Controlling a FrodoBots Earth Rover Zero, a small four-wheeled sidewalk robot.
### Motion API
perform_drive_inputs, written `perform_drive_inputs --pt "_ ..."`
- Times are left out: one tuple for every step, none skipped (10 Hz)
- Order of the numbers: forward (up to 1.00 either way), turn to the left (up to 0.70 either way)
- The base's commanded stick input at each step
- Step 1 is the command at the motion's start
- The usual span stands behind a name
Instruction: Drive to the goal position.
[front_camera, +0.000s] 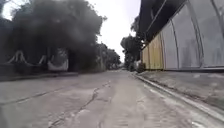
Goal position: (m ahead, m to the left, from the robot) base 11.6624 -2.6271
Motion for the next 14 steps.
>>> perform_drive_inputs --pt "0.70 -0.35" --pt "0.70 -0.35" --pt "0.70 -0.35" --pt "0.70 -0.35" --pt "0.70 -0.35" --pt "0.70 -0.35" --pt "0.70 -0.11" --pt "0.70 0.00" --pt "0.70 0.00" --pt "0.70 0.00" --pt "0.70 0.00" --pt "0.70 0.00" --pt "0.70 0.00" --pt "0.70 0.00"
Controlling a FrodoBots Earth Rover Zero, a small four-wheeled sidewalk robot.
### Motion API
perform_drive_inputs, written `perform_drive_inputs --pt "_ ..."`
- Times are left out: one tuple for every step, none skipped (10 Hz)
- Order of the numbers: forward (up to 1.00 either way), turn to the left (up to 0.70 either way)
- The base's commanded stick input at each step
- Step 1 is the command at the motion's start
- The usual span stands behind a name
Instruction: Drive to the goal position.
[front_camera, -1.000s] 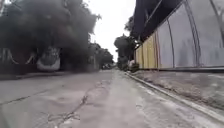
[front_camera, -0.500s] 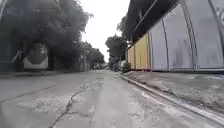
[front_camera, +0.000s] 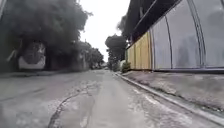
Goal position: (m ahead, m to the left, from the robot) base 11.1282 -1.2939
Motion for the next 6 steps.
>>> perform_drive_inputs --pt "0.70 0.00" --pt "0.70 0.00" --pt "0.70 0.00" --pt "0.70 0.00" --pt "0.70 0.00" --pt "0.70 0.00"
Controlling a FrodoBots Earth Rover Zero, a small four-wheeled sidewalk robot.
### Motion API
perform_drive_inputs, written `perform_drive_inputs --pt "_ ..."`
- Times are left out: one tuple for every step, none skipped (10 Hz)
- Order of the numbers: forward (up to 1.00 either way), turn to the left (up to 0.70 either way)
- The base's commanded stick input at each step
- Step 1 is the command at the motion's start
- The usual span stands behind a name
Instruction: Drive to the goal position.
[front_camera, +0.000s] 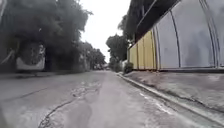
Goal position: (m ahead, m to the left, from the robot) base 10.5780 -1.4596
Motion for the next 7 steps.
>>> perform_drive_inputs --pt "0.70 0.00" --pt "0.70 -0.05" --pt "0.70 -0.35" --pt "0.70 -0.35" --pt "0.70 -0.35" --pt "0.70 -0.35" --pt "0.70 -0.17"
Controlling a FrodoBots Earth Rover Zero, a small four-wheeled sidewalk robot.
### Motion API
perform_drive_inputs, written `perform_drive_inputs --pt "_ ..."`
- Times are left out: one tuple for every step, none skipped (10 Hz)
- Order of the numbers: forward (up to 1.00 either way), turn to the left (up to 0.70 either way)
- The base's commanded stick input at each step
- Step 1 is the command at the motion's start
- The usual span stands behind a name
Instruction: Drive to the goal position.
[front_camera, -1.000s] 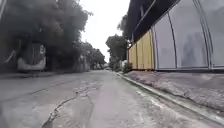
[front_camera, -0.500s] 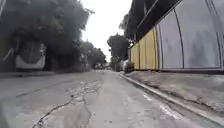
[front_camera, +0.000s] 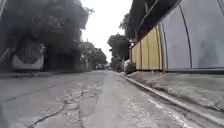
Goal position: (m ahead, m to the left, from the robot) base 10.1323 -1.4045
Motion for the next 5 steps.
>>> perform_drive_inputs --pt "0.70 -0.05" --pt "0.70 0.00" --pt "0.70 0.00" --pt "0.70 0.00" --pt "0.70 0.00"
